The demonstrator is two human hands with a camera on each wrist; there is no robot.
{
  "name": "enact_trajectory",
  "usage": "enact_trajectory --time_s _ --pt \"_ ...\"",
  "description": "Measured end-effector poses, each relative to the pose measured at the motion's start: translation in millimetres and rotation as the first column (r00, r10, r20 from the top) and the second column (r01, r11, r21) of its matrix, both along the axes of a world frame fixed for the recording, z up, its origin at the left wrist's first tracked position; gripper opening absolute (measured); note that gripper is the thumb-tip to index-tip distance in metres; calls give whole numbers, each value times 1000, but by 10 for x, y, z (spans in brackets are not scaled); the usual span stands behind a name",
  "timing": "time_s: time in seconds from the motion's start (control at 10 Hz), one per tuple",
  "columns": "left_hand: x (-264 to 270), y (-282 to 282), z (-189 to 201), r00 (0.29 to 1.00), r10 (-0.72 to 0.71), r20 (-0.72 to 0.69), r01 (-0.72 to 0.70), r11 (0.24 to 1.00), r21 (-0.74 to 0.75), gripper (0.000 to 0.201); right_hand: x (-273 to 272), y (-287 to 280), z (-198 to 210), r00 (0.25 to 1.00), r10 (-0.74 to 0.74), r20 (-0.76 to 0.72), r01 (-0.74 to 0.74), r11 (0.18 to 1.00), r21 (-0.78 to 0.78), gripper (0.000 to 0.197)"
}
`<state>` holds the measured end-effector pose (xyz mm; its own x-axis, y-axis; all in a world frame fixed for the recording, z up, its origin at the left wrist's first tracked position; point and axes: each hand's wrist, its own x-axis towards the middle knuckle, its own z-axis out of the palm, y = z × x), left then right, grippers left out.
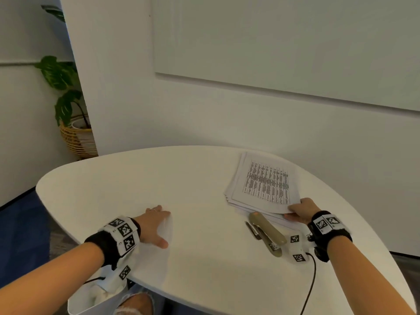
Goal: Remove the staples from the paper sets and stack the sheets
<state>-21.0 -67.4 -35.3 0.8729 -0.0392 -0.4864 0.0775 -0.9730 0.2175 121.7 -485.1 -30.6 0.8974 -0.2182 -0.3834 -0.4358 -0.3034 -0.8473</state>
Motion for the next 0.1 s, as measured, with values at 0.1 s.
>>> enact_trajectory --time_s 0.1 --pt "-19 13 -7 1000 -2 11 2 1000 -22 102 -36 -18 55 999 -41 6 42 987 -156 27"
